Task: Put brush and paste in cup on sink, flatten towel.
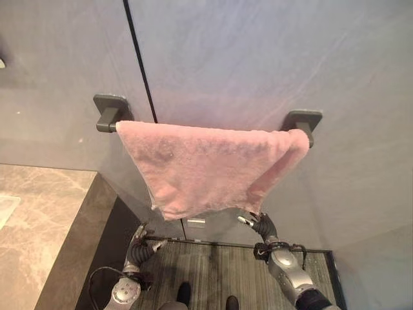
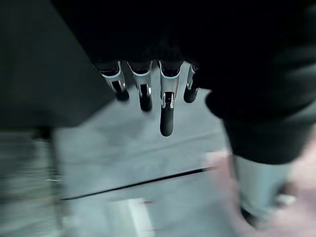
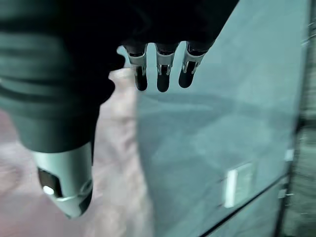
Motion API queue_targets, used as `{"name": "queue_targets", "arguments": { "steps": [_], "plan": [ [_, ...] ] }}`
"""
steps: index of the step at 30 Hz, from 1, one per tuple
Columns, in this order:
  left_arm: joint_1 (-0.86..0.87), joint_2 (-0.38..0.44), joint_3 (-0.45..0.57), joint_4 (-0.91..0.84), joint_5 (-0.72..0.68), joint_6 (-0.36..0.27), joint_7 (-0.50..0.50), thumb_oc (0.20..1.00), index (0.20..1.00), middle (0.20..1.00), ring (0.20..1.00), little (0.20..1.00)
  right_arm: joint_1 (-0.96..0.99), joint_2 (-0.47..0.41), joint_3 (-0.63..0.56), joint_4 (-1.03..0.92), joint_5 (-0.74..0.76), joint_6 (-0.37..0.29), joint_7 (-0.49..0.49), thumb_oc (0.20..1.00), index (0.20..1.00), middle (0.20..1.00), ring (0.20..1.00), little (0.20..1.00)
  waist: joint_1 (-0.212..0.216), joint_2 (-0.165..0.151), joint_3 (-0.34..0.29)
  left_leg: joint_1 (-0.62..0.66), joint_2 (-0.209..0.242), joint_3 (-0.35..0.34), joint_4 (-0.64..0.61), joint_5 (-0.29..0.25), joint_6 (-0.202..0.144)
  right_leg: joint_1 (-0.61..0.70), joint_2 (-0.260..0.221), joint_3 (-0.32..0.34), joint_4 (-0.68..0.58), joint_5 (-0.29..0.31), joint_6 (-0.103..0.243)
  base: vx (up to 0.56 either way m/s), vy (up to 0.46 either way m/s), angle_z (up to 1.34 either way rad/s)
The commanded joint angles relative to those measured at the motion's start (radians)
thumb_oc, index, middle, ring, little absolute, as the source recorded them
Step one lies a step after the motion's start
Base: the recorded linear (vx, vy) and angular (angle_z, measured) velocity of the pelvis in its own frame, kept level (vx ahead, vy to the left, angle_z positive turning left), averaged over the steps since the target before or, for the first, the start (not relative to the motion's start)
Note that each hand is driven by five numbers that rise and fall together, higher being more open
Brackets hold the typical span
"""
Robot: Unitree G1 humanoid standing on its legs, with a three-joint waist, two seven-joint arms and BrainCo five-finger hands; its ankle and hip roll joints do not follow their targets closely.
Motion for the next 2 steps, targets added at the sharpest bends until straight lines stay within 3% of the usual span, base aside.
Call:
{"name": "queue_targets", "arguments": {
  "steps": [1,2],
  "plan": [
    [-0.025,-0.030,-0.002,0.101,-0.057,0.007,-0.060,1.000,1.000,1.000,1.000,1.000,-0.029,-0.006,-0.036,0.041,-0.008,-0.003,0.018,1.000,1.000,1.000,1.000,1.000,0.002,-0.013,-0.025,0.002,-0.011,0.016,0.005,-0.039,0.008,-0.054,-0.031,0.047,0.002,0.028,0.064,-0.02,0.017,-0.10],
    [-0.027,-0.044,0.004,0.155,-0.082,0.017,-0.080,1.000,1.000,1.000,1.000,1.000,-0.023,-0.006,-0.049,0.074,-0.011,0.003,0.020,1.000,1.000,1.000,1.000,1.000,-0.004,-0.009,-0.027,0.000,-0.011,0.020,0.005,-0.038,0.007,-0.058,-0.031,0.049,0.002,0.029,0.064,-0.03,0.025,-0.06]
  ]
}}
